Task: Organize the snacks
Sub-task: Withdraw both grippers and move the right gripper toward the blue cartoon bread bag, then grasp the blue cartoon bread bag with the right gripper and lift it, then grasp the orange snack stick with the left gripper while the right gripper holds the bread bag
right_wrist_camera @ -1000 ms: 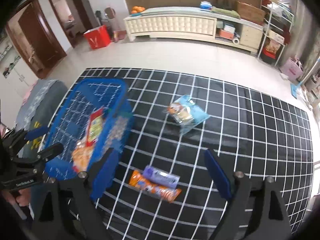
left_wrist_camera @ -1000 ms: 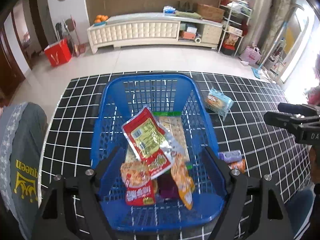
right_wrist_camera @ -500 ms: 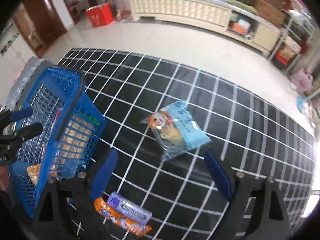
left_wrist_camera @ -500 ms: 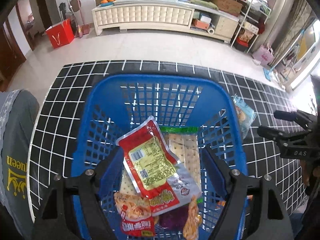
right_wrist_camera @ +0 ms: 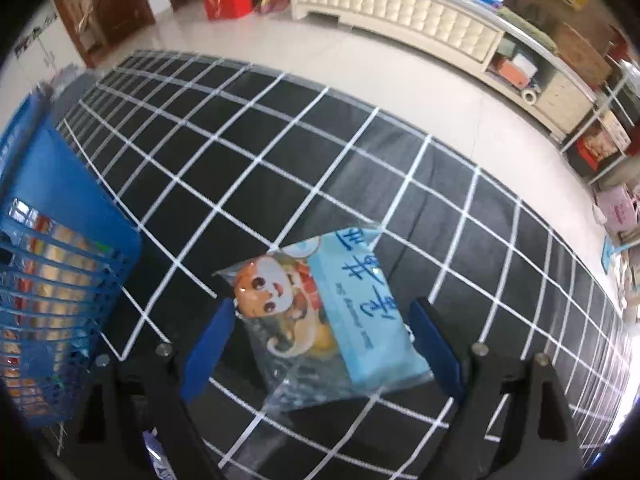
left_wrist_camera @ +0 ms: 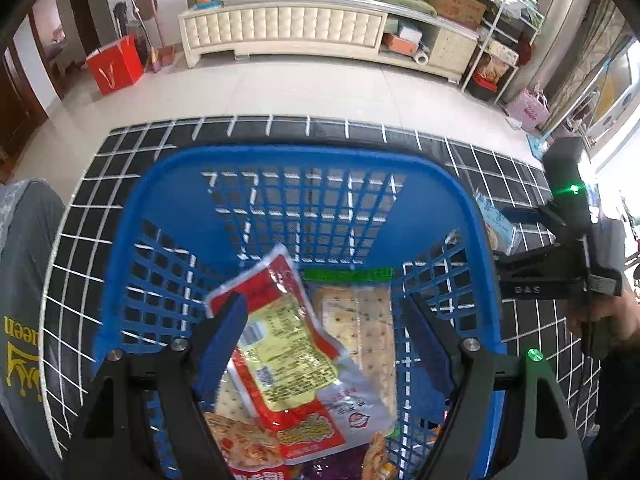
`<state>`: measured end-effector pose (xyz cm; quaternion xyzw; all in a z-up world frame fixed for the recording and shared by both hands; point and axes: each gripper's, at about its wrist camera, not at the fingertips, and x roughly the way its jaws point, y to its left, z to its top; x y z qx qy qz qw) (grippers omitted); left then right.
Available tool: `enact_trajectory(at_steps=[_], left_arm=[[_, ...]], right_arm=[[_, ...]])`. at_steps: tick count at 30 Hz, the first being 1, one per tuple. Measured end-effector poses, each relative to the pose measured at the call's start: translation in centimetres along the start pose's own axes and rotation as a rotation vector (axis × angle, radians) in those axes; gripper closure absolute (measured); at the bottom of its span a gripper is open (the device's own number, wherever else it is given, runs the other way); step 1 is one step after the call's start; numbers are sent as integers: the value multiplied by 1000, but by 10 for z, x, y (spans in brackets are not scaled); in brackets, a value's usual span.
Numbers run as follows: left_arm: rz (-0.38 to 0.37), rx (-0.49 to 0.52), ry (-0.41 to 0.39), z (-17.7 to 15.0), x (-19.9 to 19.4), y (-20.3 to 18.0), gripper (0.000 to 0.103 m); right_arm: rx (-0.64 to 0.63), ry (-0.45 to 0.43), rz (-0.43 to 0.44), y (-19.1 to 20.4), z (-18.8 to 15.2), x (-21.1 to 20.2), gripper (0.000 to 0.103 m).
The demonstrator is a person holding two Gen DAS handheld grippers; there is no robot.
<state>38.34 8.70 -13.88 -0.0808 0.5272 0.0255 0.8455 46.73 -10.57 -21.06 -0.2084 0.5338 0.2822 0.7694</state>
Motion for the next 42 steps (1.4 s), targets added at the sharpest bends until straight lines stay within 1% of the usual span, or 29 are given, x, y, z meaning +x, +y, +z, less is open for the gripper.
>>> enact_trajectory(at_steps=[1,2,3,6,10,16,18,21,25,30,35,37,41,42], left_arm=[[-4,-3,5,0,1,-1,25],[-7,-3,2,1,0,-1,25],[-3,-2,-8,1,-2,-2,25],[6,4,-24,1,-8,-4,25],[17,16,-48,-4,-22,-8,25],[7,38,-68,-14,-43,-18,25],[6,55,-80,-21,-54,-25,25],[-1,71,-91,-32,-66,-33,25],[1,92,-108,-48,-80,-40,25],[-32,130,-142,-66,-98,-52,25],[-35,156,-151,-83,-107,-72,25],[-31,183,-157,-93,-110,-84,25],[-38,317,-158,-112,-107,-114,25],[-20,364,-153,-118,-104,-124,25]], right_arm=[[-5,-5,0,0,0,1,20],[-9,-11,-2,-1,-2,0,28],[-3,-17,3,-1,-4,-1,30],[2,-23,15,-1,-13,-5,32],[28,-43,21,4,-29,-21,32],[31,-71,40,15,-54,-57,32],[30,-75,59,17,-60,-64,32],[10,-72,44,26,-73,-72,32],[34,-79,51,29,-89,-84,32],[64,-124,53,32,-109,-111,32],[98,-175,53,32,-132,-141,32],[106,-183,50,32,-141,-149,32],[130,-202,52,27,-164,-159,32],[134,-209,57,26,-169,-160,32]])
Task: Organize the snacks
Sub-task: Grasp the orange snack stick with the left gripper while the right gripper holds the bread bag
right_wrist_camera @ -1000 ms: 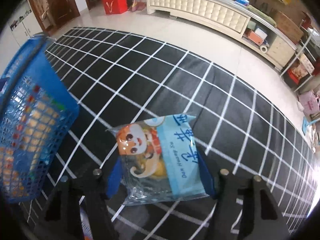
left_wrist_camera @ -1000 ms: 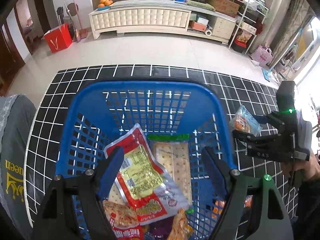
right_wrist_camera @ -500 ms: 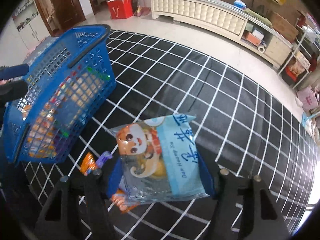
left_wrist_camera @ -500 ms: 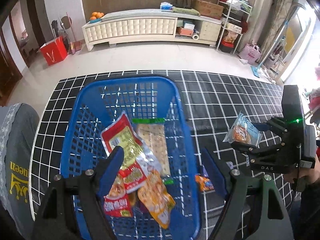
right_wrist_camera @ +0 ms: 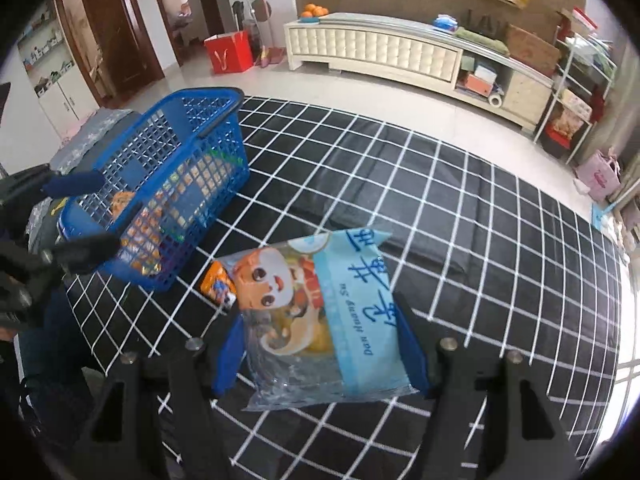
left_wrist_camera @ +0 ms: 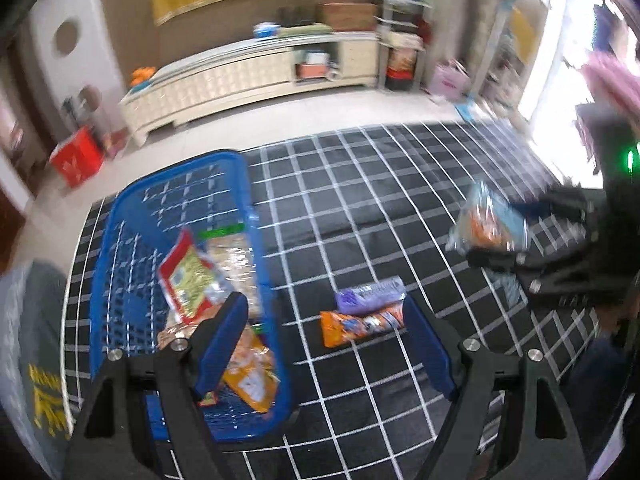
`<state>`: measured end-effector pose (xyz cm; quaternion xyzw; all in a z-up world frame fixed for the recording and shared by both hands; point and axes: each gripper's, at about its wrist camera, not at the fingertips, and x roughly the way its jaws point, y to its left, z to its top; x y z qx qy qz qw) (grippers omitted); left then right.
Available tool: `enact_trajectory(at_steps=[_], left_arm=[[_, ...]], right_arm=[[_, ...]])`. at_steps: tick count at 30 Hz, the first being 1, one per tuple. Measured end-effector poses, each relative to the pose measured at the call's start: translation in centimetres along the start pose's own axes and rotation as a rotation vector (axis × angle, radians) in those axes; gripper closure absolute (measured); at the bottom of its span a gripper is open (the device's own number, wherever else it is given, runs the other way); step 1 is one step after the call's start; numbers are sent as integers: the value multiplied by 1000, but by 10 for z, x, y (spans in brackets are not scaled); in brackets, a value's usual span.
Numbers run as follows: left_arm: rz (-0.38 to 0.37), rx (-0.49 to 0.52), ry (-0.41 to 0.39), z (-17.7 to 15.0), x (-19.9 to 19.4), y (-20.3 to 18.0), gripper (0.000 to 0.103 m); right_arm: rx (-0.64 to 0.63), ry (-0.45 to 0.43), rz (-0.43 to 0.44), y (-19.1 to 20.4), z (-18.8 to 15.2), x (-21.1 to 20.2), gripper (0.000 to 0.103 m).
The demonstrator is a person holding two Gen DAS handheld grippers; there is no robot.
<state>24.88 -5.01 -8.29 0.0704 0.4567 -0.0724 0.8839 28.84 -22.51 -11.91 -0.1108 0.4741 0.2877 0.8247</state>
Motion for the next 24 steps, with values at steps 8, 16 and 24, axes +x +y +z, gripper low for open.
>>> enact_trajectory(at_steps=[8,16,24], left_arm=[[-6,164,63,-13,26,-49,31],[52,223,225,-26,89,-70,51],[132,352,294,-30,133,-81,51]], right_arm=[[41,15,32,-17,-34,6,32],[66,30,100,-27,-50,28,32],[93,58,133,-38,-57,47,32]])
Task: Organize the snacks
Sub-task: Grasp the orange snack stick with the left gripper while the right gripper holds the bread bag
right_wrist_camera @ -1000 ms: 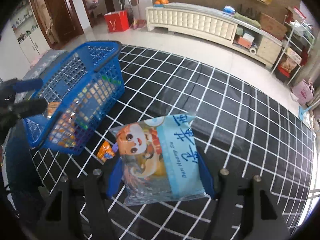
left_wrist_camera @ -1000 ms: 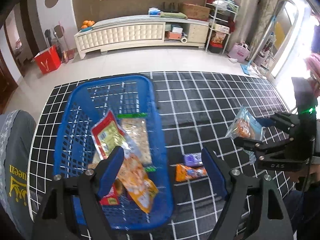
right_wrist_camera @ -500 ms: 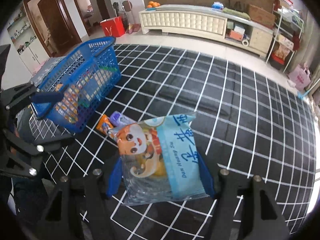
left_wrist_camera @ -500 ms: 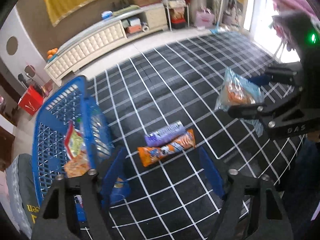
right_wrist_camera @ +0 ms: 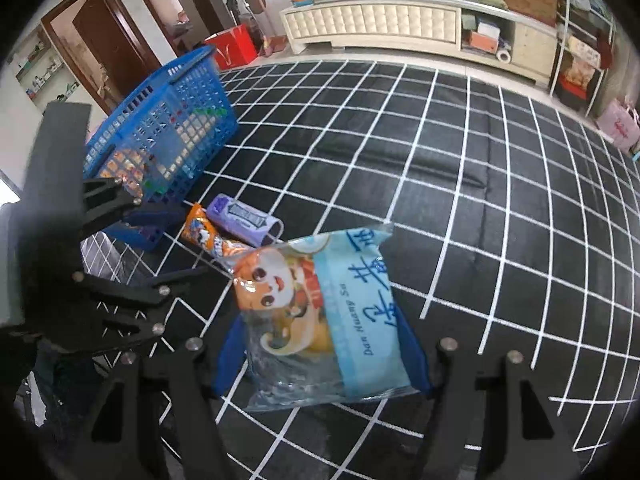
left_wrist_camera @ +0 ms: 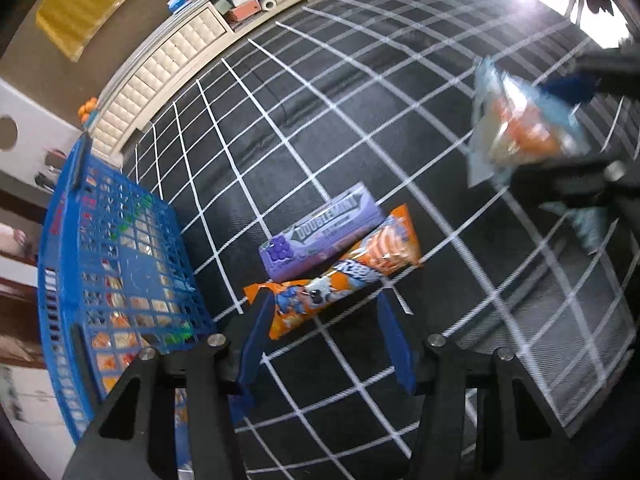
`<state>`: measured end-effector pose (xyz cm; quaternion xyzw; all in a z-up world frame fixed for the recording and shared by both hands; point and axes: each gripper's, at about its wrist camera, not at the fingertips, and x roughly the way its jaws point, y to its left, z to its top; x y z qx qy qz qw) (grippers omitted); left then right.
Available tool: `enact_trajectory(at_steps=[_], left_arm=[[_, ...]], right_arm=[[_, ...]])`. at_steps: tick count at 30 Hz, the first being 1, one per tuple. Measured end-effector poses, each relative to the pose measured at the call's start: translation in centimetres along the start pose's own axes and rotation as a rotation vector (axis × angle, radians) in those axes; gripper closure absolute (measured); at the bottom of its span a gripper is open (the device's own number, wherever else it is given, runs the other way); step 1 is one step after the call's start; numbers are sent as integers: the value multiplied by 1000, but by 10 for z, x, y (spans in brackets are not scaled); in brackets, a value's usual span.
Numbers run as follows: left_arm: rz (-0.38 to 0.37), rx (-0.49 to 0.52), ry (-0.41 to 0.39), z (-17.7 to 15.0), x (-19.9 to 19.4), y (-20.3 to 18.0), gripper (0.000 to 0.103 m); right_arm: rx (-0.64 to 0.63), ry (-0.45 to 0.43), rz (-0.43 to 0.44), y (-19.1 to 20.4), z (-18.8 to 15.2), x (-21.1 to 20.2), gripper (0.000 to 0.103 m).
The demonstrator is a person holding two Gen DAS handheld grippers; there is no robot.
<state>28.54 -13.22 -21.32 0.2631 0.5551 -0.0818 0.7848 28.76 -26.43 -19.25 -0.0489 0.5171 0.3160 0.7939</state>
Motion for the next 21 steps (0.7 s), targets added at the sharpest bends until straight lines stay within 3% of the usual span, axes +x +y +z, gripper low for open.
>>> enact_trajectory(at_steps=[4,7,12,17,21], left_arm=[[-9,33,12,2,13,-6,54],[-47,41,28,6,21,-9,73],[-57,38,19,5,21,-16,87],[-79,-18,-30,2,2,-8,91],[-73,-50,-116,-4,-34,2,92]], right_arm=[[14,2,8,-5,-1,0,32],[25,11,9,-8,-2,2,32],[54,18,8,-11,-2,2,32],[61,8,-3,-4,2,-8,32],[46,-17,-50,8,12,-27,32]])
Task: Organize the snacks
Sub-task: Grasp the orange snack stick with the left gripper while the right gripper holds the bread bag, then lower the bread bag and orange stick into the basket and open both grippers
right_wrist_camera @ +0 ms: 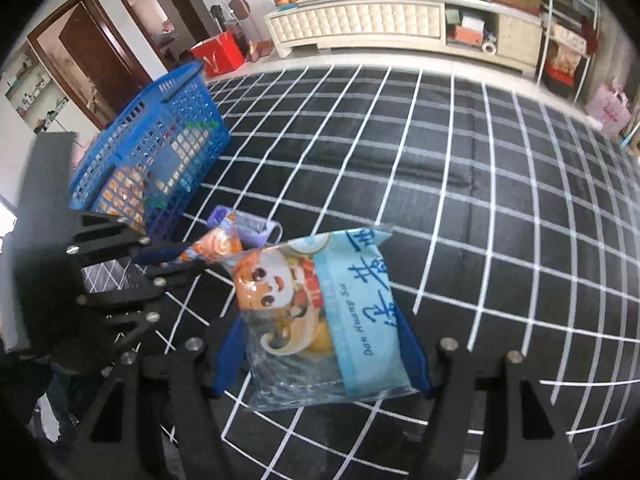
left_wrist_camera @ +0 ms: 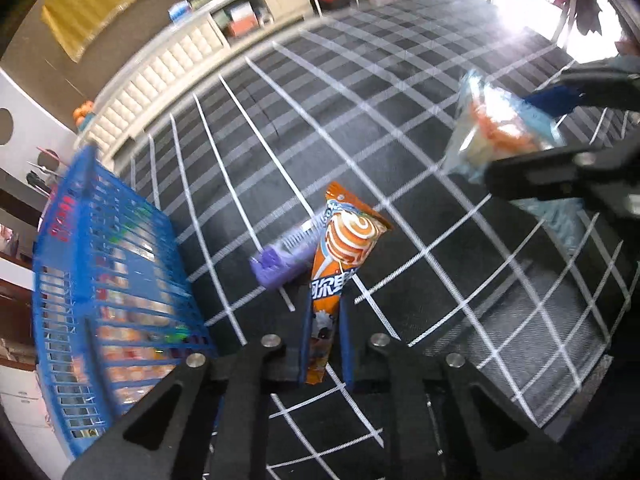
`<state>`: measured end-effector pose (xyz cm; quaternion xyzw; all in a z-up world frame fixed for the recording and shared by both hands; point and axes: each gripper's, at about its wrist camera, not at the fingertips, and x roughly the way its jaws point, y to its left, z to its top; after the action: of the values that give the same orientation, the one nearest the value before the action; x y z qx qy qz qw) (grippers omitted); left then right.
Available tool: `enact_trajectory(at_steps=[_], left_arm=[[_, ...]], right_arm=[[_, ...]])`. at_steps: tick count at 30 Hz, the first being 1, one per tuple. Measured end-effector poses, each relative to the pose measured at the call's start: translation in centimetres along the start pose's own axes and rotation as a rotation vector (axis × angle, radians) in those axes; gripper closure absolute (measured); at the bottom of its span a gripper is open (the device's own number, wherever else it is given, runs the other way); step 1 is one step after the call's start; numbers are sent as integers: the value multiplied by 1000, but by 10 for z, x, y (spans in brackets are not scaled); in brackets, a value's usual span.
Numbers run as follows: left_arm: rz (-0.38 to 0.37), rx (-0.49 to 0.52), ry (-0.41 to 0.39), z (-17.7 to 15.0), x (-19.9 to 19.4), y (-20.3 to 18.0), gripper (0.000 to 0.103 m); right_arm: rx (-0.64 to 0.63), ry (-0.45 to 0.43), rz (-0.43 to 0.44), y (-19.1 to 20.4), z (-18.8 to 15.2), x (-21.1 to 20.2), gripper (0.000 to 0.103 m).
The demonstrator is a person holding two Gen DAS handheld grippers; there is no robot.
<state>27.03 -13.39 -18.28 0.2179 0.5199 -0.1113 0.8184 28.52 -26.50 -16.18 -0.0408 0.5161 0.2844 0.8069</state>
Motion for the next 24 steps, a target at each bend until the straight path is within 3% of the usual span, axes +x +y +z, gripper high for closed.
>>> enact_trajectory(at_steps=[8,12,18,24], left_arm=[[-9,-84,-175,-9,-79,38,92],[25,-165,-248,-19,-115,69,92],[15,-240,-295,-37,-150,114,92],[11,-304,-311,-52,-160,159,92]], right_arm=[[-57,-97,-47,43,37,-52,32],[-101,-143,-61,72,54,-68,32],[-153,-189,-50,115,81,-76,32],[-213,-205,-32,154,108,-65,32]])
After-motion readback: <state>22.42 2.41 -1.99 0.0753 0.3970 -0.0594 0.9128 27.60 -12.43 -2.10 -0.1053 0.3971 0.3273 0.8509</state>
